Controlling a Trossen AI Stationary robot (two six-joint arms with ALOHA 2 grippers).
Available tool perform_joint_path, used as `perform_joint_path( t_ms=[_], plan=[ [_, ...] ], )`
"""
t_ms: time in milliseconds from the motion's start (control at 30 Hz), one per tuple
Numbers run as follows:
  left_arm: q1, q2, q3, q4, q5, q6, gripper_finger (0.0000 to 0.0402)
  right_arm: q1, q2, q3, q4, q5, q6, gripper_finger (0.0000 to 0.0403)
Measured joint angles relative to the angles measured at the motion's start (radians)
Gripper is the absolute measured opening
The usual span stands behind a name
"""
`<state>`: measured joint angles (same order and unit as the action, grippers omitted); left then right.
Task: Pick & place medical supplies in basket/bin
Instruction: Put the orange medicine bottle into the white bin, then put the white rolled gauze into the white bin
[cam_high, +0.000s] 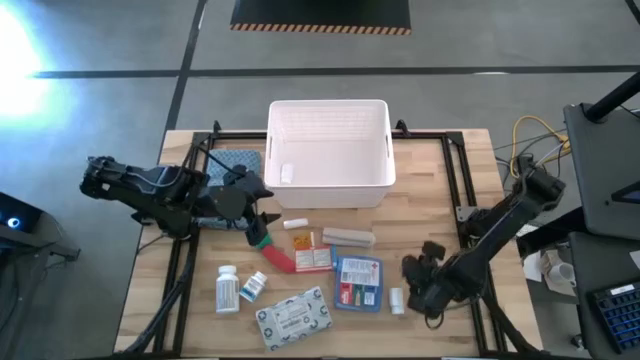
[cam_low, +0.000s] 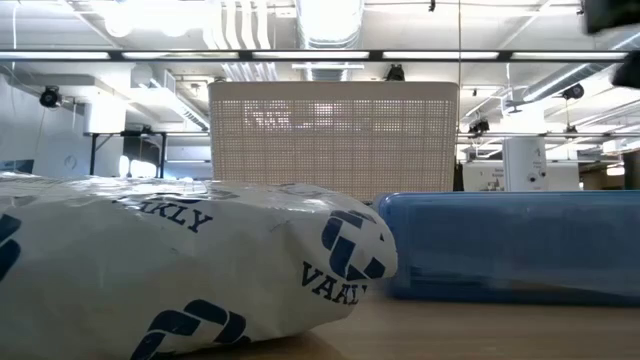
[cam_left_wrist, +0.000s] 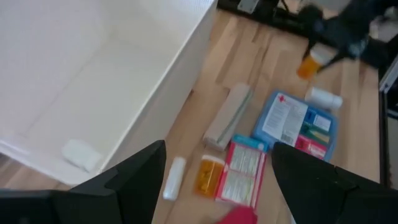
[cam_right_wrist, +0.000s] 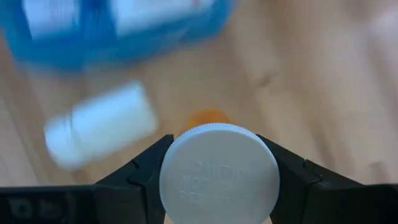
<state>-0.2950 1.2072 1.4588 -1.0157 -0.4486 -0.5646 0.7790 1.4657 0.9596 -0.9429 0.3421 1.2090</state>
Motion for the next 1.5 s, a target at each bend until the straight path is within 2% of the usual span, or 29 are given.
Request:
perform_joint_path(
  t_ms=[133, 200, 300, 367, 467, 600, 700, 800, 900, 1133, 1200, 1333, 1400, 1500],
  plan=[
    [-0.034, 0.000, 0.000, -0.009, 0.002, -0.022, 0.0272, -0.088, -0.158, 0.001, -0.021, 0.186, 0.092, 0.0186],
    [-0.054, 0.000, 0.000, -0.009, 0.001, -0.026, 0.0272, -0.152, -0.227, 0.020, -0.021, 0.295, 0.075, 0.0187],
    [-0.069, 0.000, 0.000, -0.009, 0.003, -0.073, 0.0272, -0.282, -0.279, 0.090, -0.011, 0.401, -0.093, 0.0187],
    [-0.079, 0.000, 0.000, -0.019, 0.002, -0.110, 0.0272, -0.387, -0.284, 0.150, 0.015, 0.428, -0.228, 0.0187],
    [-0.099, 0.000, -0.010, -0.046, -0.001, -0.151, 0.0272, -0.554, -0.270, 0.244, 0.101, 0.408, -0.450, 0.0187],
    [-0.124, 0.000, -0.068, -0.077, 0.002, -0.264, 0.0272, -0.791, -0.237, 0.350, 0.117, 0.354, -0.570, 0.0189],
    [-0.146, 0.000, -0.139, -0.074, 0.001, -0.362, 0.0272, -0.966, -0.198, 0.411, 0.120, 0.179, -0.675, 0.0197],
    [-0.164, 0.000, -0.221, -0.067, 0.002, -0.457, 0.0272, -1.081, -0.122, 0.450, 0.093, 0.002, -0.759, 0.0212],
    [-0.172, 0.000, -0.300, -0.032, -0.002, -0.492, 0.0272, -1.126, -0.025, 0.493, 0.069, -0.054, -0.860, 0.0235],
    [-0.171, 0.000, -0.439, 0.131, -0.002, -0.418, 0.0272, -1.107, 0.147, 0.686, 0.006, -0.053, -1.116, 0.0304],
    [-0.169, 0.000, -0.465, 0.158, -0.009, -0.372, 0.0272, -1.085, 0.151, 0.736, -0.005, -0.045, -1.173, 0.0318],
    [-0.169, 0.000, -0.515, 0.241, -0.095, -0.226, 0.0272, -1.025, 0.094, 0.796, -0.030, 0.045, -1.254, 0.0335],
    [-0.161, 0.000, -0.537, 0.293, -0.133, -0.147, 0.0272, -0.993, 0.048, 0.803, -0.065, 0.091, -1.262, 0.0340],
    [-0.112, -0.001, -0.572, 0.361, -0.138, -0.056, 0.0272, -0.954, -0.033, 0.795, -0.142, 0.127, -1.245, 0.0346]
  ],
)
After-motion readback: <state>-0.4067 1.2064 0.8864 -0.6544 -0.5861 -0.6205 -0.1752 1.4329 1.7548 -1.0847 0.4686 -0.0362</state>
